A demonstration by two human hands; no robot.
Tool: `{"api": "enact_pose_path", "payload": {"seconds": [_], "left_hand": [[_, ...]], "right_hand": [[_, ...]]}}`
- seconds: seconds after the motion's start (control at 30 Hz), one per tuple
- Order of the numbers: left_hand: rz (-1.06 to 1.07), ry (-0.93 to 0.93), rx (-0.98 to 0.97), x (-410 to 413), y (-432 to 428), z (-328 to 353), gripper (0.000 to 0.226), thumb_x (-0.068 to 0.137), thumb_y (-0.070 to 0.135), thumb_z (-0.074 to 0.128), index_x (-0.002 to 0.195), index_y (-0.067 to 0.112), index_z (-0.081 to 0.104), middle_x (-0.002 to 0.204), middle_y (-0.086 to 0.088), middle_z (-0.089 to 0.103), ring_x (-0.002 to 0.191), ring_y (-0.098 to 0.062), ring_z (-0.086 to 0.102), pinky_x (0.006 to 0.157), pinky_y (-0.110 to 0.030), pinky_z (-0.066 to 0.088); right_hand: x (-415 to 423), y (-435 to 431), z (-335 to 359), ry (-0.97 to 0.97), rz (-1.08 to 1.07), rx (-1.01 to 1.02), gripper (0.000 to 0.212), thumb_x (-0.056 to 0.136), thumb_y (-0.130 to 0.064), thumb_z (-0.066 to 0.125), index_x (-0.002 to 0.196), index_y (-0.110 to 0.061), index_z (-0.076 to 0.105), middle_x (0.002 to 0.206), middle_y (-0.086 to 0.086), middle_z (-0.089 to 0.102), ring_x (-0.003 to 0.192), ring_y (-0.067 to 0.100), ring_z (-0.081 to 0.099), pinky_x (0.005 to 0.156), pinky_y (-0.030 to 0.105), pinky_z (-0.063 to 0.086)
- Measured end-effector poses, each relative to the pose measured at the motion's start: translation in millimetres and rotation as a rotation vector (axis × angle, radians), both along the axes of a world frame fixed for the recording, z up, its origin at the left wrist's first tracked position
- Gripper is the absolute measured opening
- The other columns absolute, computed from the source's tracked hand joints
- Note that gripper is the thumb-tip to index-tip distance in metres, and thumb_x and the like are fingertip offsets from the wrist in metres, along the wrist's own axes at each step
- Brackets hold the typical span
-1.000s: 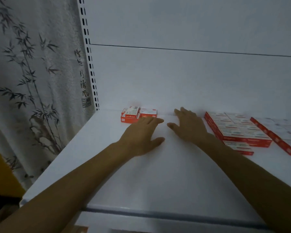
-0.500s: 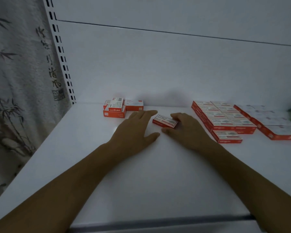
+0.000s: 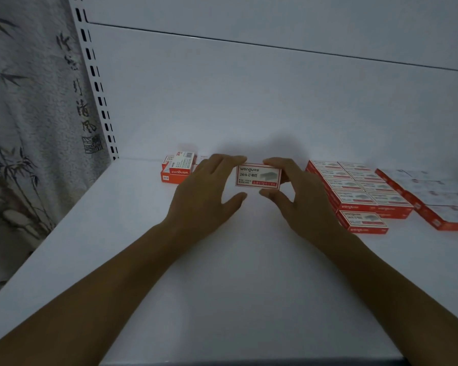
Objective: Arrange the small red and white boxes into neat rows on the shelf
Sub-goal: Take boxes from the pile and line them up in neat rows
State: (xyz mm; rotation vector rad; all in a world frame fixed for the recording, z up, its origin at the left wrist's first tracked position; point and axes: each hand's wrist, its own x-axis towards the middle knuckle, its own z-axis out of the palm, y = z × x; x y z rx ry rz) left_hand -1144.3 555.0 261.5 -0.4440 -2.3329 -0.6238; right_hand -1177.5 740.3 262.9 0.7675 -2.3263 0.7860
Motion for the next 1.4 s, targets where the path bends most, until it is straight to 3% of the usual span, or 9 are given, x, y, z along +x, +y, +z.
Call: {"api": "enact_pose_path", "payload": {"seconds": [0.17,0.3,0.47,0.57,0.73,0.9,1.07,1.2,1.4], "left_hand": [[0.042,-0.004,-0.004,1,-3,2,0.044,0.079,0.032,0.068,0.119,0.018,0.057,0.113,0.0,0.064,0.096,-0.016,0.06,0.071,-0.01,0.035],[0.116,-0.057,-0.037,8,1,10,0.046,0.082,0.036,0.066,0.124,0.022,0.054,0.116,0.003,0.062,0.099,-0.013,0.059,0.074,-0.019,0.042],[0.039,-0.051,-0.066,20,24,33,0.05,0.08,0.039,0.068,0.125,0.023,0.052,0.119,0.004,0.061,0.099,-0.011,0.059,0.082,-0.037,0.053],[0.036,-0.053,-0.063,24,61,45,0.062,0.081,0.043,0.065,0.135,0.025,0.04,0.132,0.004,0.052,0.113,-0.012,0.05,0.088,-0.03,0.046],[-0.014,-0.06,-0.121,25,137,38,0.067,0.083,0.047,0.061,0.139,0.024,0.035,0.139,0.004,0.044,0.123,-0.013,0.043,0.093,-0.025,0.037],[-0.012,-0.152,-0.202,15,193,22,0.06,0.084,0.047,0.059,0.136,0.025,0.039,0.138,0.005,0.044,0.123,-0.015,0.04,0.096,-0.032,0.039],[0.069,-0.168,-0.198,12,217,1,0.059,0.08,0.047,0.06,0.131,0.021,0.046,0.133,0.002,0.049,0.119,-0.021,0.044,0.093,-0.035,0.043],[0.047,-0.108,-0.256,16,221,-11,0.058,0.078,0.052,0.049,0.123,0.015,0.055,0.124,-0.004,0.057,0.111,-0.025,0.052,0.087,-0.037,0.048],[0.024,-0.105,-0.283,14,222,-15,0.054,0.082,0.051,0.05,0.123,0.016,0.055,0.126,0.0,0.056,0.114,-0.019,0.049,0.087,-0.027,0.042]], "right_hand": [[4,-3,2,-0.024,0.033,0.032,0.048,0.081,-0.037,0.061,0.125,-0.019,0.049,0.111,0.0,0.066,0.09,0.011,0.062,0.089,0.044,0.048],[8,-1,11,-0.055,-0.011,0.125,0.051,0.084,-0.033,0.065,0.126,-0.017,0.043,0.114,0.002,0.066,0.095,0.018,0.062,0.097,0.035,0.038],[16,38,36,0.019,-0.04,0.236,0.041,0.084,-0.041,0.061,0.117,-0.023,0.044,0.108,-0.007,0.068,0.081,0.004,0.053,0.1,0.032,0.027],[17,81,50,0.01,-0.051,0.241,0.042,0.083,-0.045,0.06,0.117,-0.025,0.045,0.108,-0.007,0.068,0.079,0.006,0.058,0.104,0.039,0.033],[17,167,50,-0.032,-0.105,0.199,0.045,0.081,-0.046,0.062,0.118,-0.024,0.049,0.101,-0.004,0.069,0.082,0.015,0.063,0.093,0.045,0.043],[16,235,29,-0.038,-0.191,0.152,0.048,0.079,-0.042,0.066,0.12,-0.02,0.056,0.111,0.004,0.063,0.1,0.023,0.054,0.092,0.044,0.04],[6,258,15,-0.063,-0.248,0.328,0.052,0.08,-0.05,0.061,0.124,-0.023,0.055,0.125,0.003,0.054,0.115,0.021,0.044,0.097,0.038,0.032],[7,260,6,-0.071,-0.201,0.35,0.051,0.081,-0.05,0.06,0.123,-0.021,0.057,0.121,0.003,0.054,0.114,0.021,0.043,0.097,0.036,0.031],[9,259,-2,-0.086,-0.138,0.361,0.048,0.082,-0.046,0.06,0.122,-0.019,0.058,0.116,0.004,0.054,0.109,0.022,0.044,0.093,0.037,0.032]]}}
